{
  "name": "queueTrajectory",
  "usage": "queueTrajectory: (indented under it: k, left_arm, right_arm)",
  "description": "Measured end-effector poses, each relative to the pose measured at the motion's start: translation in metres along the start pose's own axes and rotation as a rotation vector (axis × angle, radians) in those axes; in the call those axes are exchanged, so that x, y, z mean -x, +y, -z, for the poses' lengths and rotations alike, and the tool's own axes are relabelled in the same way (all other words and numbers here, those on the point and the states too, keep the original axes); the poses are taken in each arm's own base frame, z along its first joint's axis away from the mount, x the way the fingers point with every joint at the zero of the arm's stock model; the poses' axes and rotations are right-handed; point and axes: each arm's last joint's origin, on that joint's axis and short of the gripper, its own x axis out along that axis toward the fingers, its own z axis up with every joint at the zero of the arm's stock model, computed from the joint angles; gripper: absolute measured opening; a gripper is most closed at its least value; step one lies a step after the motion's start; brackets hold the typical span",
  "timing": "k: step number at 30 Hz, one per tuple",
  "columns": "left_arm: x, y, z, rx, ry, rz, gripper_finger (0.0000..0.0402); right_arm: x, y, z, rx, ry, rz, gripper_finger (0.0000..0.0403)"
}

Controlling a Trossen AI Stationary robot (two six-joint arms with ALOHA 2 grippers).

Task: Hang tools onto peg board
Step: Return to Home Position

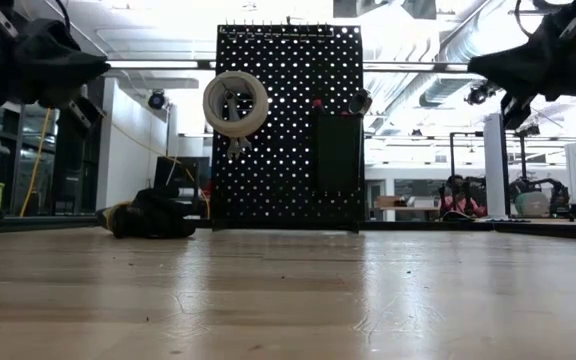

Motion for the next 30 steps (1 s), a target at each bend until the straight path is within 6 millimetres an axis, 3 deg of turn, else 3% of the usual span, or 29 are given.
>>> queueTrajectory:
  k: [30]
  left_arm:
    - [-0.001,0.001,0.001,0.001,0.008,-0.006,0.0000]
  right_arm:
    - [0.000,-0.004,0.012,0.020,0.121,0.040,0.0000]
